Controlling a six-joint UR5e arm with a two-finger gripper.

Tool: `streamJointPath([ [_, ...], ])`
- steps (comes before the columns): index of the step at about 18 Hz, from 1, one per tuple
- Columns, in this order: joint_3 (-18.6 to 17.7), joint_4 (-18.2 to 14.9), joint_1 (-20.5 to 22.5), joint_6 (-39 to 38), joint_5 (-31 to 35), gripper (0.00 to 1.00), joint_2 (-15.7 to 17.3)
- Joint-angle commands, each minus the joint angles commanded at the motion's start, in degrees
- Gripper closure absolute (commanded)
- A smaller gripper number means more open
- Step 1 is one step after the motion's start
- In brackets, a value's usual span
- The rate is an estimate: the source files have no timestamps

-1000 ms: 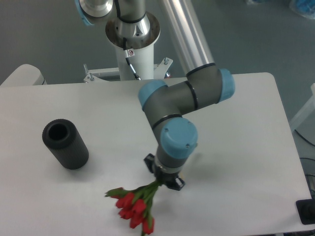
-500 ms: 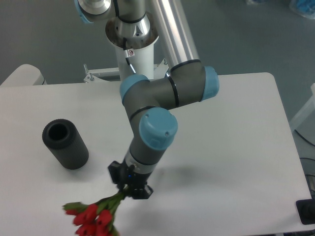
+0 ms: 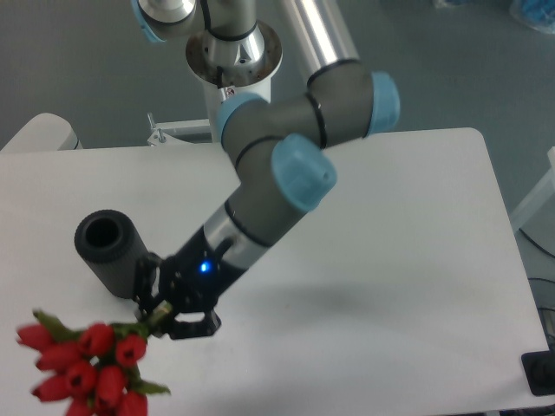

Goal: Insert the flowers into the vase
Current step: 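Carry the red tulip bunch in the gripper toward the black vase, then raise the tulips and position the stems above the vase opening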

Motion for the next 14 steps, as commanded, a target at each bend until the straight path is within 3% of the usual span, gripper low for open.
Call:
streamJointPath([
  [4, -3.3, 0.1, 0.3, 0.0, -5.7, 0.9, 3.1],
  [5, -6.5, 0.2, 1.0, 0.0, -7.4, 0.9, 5.1],
  [9, -13.1, 0.3, 1.0, 2.4, -8.4, 0.9, 9.8],
  [12, -19.8, 0.1, 0.7, 8.7, -8.8, 0.89, 13.4],
  [14, -21.9, 0.1, 0.4, 10.4, -9.5, 0.89, 14.4],
])
